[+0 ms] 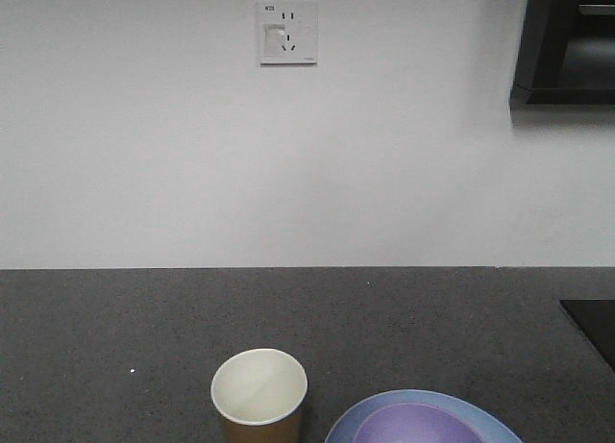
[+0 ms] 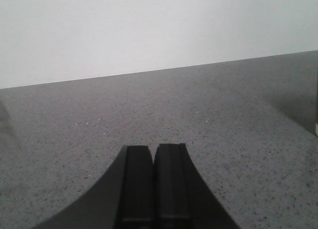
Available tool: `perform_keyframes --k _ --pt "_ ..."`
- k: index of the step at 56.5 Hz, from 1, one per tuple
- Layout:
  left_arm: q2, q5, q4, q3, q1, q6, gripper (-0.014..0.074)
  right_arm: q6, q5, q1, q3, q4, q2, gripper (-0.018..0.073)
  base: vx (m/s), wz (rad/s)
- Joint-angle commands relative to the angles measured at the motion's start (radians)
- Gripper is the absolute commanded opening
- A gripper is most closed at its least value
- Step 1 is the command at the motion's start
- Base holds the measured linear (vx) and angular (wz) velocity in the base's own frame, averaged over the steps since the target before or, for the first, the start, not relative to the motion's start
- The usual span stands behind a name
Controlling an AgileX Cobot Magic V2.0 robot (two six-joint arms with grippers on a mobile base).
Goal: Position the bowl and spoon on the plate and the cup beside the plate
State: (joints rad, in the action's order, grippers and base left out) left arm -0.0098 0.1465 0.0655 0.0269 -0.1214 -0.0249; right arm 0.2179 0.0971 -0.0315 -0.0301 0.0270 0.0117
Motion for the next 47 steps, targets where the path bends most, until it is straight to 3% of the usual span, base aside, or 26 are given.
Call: perform_keyframes --k 1,47 --pt "-0.018 -0.079 -0.005 -0.026 0.002 -0.004 -0.0003 0.000 -0.088 -0.004 -0.004 0.003 0.005 -0.0006 0.00 0.00" --pt "-0.018 -0.079 -0.005 -0.026 0.002 -0.004 -0.0003 0.000 -0.085 -0.005 -0.004 0.003 0.005 -0.0006 0.00 0.00"
